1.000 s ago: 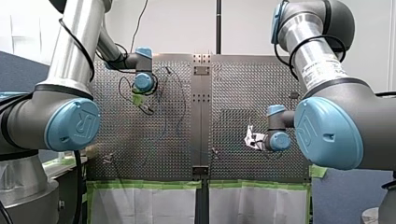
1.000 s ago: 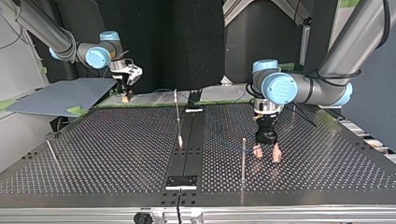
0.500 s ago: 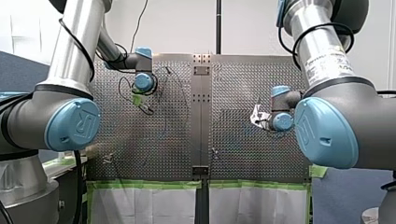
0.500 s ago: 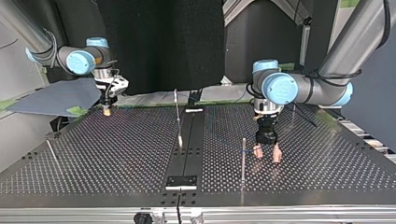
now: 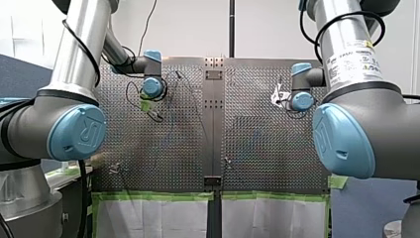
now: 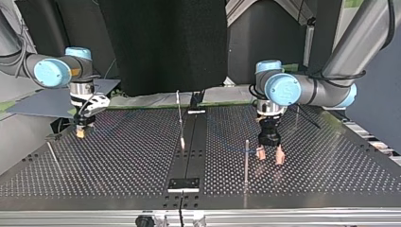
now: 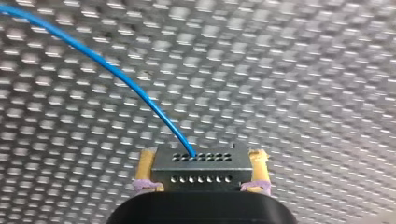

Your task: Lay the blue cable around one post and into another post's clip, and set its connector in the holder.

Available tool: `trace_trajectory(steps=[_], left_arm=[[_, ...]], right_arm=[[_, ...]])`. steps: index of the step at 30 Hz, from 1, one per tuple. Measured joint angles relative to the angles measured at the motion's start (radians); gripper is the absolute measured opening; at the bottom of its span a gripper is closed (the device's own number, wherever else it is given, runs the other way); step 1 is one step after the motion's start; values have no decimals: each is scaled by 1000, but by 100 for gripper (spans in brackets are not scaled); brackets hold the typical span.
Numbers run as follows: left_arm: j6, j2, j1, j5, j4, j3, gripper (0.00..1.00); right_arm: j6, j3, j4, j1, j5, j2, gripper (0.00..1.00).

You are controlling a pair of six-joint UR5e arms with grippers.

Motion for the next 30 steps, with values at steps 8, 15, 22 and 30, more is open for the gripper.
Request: trace_trajectory(steps=[8, 15, 22, 30], left_arm=[[0, 0, -4, 0, -2, 0, 100], [0, 0, -4, 0, -2, 0, 100], [0, 0, -4, 0, -1, 0, 100], [0, 0, -5, 2, -4, 0, 100]], right_arm=[[-30, -6, 63, -20, 10, -63, 0], [-80, -3, 126, -36, 60, -125, 0], [-120, 28, 151, -49, 91, -117, 0], [-166, 65, 100, -75, 111, -70, 0]])
